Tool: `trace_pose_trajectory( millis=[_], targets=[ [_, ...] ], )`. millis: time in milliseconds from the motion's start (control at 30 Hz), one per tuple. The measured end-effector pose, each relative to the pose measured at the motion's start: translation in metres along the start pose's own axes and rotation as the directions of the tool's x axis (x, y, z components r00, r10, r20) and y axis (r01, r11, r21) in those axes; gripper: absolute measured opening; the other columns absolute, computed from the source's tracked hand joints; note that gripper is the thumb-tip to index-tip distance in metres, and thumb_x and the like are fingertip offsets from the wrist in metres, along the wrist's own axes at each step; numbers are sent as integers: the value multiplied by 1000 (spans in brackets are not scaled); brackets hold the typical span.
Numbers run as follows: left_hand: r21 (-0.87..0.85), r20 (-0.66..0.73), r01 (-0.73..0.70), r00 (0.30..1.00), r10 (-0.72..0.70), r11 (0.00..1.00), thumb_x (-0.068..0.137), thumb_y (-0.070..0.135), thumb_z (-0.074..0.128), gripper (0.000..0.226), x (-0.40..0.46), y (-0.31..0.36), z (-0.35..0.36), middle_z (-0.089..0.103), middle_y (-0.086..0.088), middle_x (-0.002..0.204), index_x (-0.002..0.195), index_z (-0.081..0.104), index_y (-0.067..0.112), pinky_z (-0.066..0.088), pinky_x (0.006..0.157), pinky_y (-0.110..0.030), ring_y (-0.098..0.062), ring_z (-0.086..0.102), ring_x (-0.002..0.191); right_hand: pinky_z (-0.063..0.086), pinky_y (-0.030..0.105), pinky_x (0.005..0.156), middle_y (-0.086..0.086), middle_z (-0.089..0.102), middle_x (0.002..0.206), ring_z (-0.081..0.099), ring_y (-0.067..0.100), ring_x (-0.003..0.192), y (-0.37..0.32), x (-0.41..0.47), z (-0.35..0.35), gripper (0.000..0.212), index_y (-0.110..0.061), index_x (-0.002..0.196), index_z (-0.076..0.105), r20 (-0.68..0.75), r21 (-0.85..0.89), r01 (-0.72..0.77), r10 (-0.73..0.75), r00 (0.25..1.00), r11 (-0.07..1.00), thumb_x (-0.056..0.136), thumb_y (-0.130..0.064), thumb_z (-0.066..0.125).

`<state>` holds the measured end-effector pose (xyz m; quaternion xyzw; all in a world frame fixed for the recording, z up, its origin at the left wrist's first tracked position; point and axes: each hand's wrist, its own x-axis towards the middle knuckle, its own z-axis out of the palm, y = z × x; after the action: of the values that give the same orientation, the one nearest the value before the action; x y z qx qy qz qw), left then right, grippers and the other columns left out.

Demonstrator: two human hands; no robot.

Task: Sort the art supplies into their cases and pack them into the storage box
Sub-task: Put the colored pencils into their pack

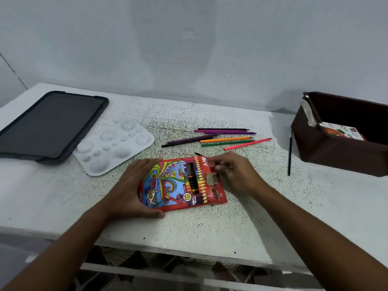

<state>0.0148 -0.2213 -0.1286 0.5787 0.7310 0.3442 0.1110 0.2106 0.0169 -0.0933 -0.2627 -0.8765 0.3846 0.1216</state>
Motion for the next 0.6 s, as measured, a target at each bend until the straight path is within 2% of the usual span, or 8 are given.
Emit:
trace_pose_trajectory(
  millis=[67, 133, 200, 300, 367, 467, 600],
  targets=[
    [-3, -1, -1, 1000, 1, 1000, 45, 74, 79, 120, -1, 1, 0, 31, 24, 142, 146, 21, 46, 38, 108, -46, -10, 33, 132, 46, 20, 87, -1, 55, 127, 54, 3, 96, 8, 9, -21, 33, -17, 125, 61, -134, -58, -67, 59, 989, 996, 95, -5, 52],
    [0, 3, 1, 1000, -1, 1000, 45, 75, 79, 120, -1, 1, 0, 31, 23, 142, 146, 20, 46, 38, 108, -46, -11, 33, 133, 41, 26, 95, 3, 50, 138, 54, 17, 112, 27, 20, -46, 37, -17, 130, 56, -260, -246, -142, 76, 963, 959, 96, -4, 50],
    [0, 5, 2, 1000, -2, 1000, 45, 75, 79, 120, -1, 0, 0, 31, 23, 141, 146, 20, 46, 38, 107, -46, -10, 33, 133, 34, 35, 105, 9, 44, 144, 44, 27, 128, 51, 29, -70, 44, -14, 135, 51, -237, -443, -186, 86, 968, 877, 94, 1, 49],
    [-7, 7, 3, 1000, -3, 1000, 45, 73, 80, 121, 0, 1, -1, 29, 25, 142, 146, 20, 46, 38, 107, -42, -6, 32, 132, 37, 40, 102, 15, 50, 137, 47, 34, 124, 79, 35, -91, 46, -9, 133, 53, -102, -607, -141, 100, 990, 782, 89, 4, 49],
    [-7, 2, -2, 1000, 2, 1000, 45, 73, 80, 121, 0, 1, 0, 30, 24, 142, 147, 22, 45, 38, 107, -42, -8, 34, 131, 43, 42, 94, 16, 58, 123, 53, 37, 112, 87, 35, -93, 39, -10, 124, 60, -113, -620, -130, 76, 991, 774, 89, 3, 50],
    [1, 4, 5, 1000, -5, 1000, 44, 72, 82, 122, 0, 0, 0, 33, 22, 140, 147, 23, 42, 39, 106, -44, -12, 36, 130, 48, 43, 81, 12, 59, 107, 53, 36, 102, 93, 34, -91, 30, -18, 118, 63, -215, -586, -199, 87, 973, 785, 93, -9, 50],
    [-1, 5, 20, 1000, -20, 1000, 44, 71, 83, 122, 0, 0, 0, 35, 15, 141, 147, 24, 41, 39, 107, -47, -12, 35, 131, 50, 42, 80, 14, 53, 106, 54, 36, 98, 102, 30, -90, 34, -20, 126, 59, -263, -550, -225, 89, 961, 804, 94, -13, 52]
  ],
)
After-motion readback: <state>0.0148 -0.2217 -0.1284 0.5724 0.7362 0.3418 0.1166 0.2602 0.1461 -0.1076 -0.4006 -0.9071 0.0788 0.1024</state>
